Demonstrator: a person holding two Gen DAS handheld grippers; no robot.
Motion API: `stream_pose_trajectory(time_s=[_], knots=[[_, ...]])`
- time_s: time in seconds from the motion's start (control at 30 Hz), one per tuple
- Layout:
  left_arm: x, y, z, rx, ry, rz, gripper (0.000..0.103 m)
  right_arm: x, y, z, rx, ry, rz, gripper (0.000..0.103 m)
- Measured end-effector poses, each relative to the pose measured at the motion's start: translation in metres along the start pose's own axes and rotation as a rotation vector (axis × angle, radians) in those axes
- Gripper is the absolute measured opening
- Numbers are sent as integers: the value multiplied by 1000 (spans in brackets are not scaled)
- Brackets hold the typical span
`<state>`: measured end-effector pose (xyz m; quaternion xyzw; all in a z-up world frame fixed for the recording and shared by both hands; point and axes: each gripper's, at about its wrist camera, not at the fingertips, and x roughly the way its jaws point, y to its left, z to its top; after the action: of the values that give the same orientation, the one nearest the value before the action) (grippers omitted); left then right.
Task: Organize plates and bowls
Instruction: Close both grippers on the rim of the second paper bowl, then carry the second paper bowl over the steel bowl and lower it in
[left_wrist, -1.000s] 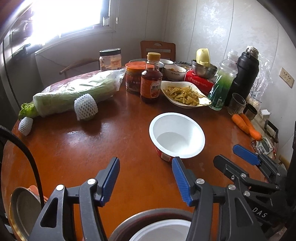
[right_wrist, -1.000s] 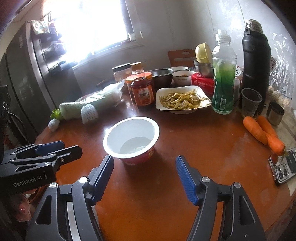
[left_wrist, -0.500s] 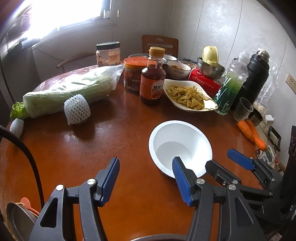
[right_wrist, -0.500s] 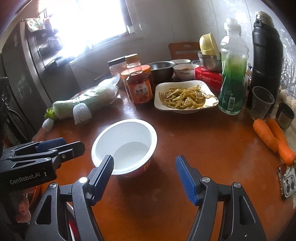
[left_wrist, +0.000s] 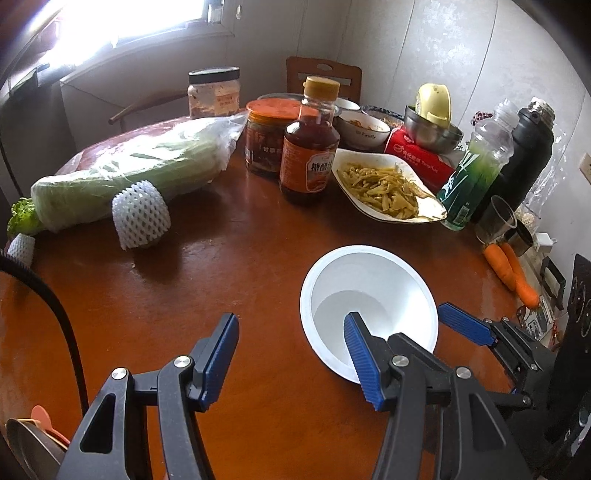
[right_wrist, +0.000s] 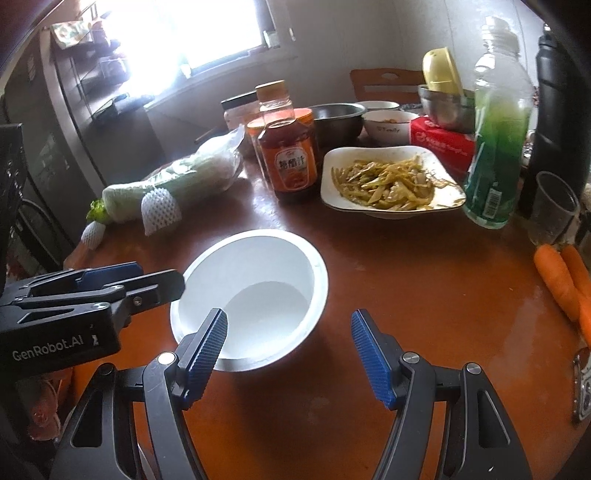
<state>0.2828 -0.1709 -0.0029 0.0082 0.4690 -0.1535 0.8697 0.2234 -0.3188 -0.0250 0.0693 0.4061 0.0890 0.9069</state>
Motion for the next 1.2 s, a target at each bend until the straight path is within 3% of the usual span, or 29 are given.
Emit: stream_pose_trajectory(time_s=[0.17, 0.23, 0.33, 0.63, 0.83, 1.2], knots=[[4, 4, 0, -14, 14, -13, 59, 5, 5, 0, -33, 2, 9, 71], [6, 5, 0, -18, 21, -14, 59, 6, 8, -1, -51, 3, 17, 62], [10, 7, 0, -27, 39, -26, 59, 7, 12, -2, -71, 7, 25, 58], [14, 5, -4, -16, 75, -46, 59, 6, 24, -7, -86, 21, 77, 56], [14, 6, -10, -13, 96, -50, 51, 5, 34, -10, -107, 29, 96, 47], [-17, 15, -14, -31, 34, -62, 47, -14, 49, -9, -131, -3, 88, 40]])
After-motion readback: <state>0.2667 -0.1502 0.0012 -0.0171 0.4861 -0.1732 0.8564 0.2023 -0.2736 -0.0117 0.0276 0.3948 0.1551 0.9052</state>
